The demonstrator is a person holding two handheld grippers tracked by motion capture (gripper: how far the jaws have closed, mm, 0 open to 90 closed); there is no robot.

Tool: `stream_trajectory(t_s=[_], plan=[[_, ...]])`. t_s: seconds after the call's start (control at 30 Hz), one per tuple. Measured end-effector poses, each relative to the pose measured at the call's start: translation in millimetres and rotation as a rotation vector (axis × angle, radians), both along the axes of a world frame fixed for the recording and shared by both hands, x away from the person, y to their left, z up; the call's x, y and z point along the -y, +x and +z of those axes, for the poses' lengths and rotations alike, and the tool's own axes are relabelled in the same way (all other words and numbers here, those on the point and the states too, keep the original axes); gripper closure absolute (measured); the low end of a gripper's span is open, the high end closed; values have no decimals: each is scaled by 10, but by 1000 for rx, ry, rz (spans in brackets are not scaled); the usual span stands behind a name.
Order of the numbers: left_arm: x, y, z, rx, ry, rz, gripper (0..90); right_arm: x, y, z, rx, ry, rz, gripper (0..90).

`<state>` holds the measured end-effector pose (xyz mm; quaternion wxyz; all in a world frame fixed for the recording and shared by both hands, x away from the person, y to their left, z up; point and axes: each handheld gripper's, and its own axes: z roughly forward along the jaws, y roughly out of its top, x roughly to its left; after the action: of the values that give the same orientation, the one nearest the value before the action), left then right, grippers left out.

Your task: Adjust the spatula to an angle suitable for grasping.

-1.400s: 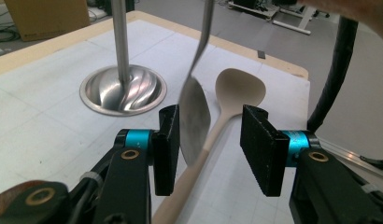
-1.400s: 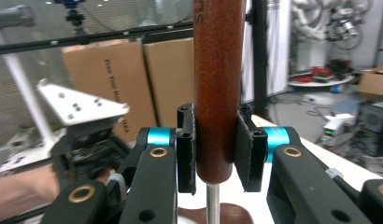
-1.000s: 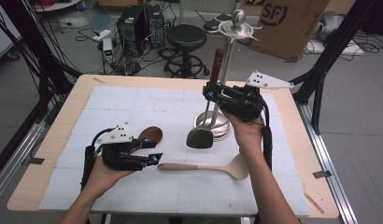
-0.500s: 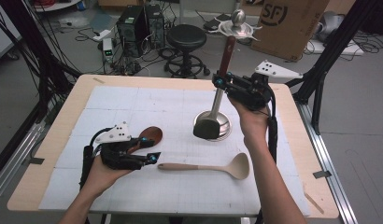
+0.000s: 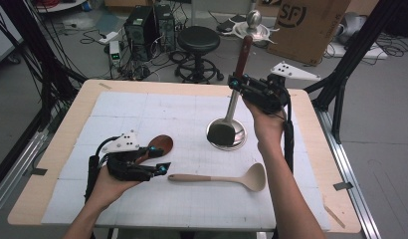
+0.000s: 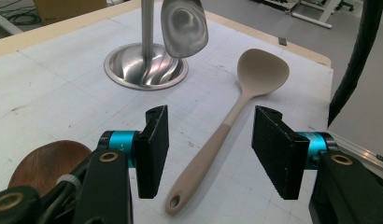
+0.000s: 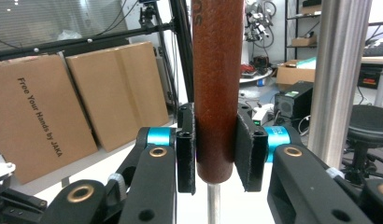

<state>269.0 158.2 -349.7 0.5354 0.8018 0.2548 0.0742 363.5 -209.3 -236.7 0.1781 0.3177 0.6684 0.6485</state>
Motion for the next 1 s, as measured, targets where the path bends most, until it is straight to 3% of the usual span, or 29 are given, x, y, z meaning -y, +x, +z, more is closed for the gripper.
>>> stream_trajectory(t_s=[0.17, 0.37, 1.0], plan=[[1, 2, -5, 0, 2, 1, 459, 14, 49, -12, -7, 16, -21, 723], [-15, 13, -28, 1, 8, 16, 438, 17, 78, -30, -9, -1, -36, 714], [-84, 85, -105, -6, 45, 86, 306, 137, 39, 10, 8, -35, -4, 653]])
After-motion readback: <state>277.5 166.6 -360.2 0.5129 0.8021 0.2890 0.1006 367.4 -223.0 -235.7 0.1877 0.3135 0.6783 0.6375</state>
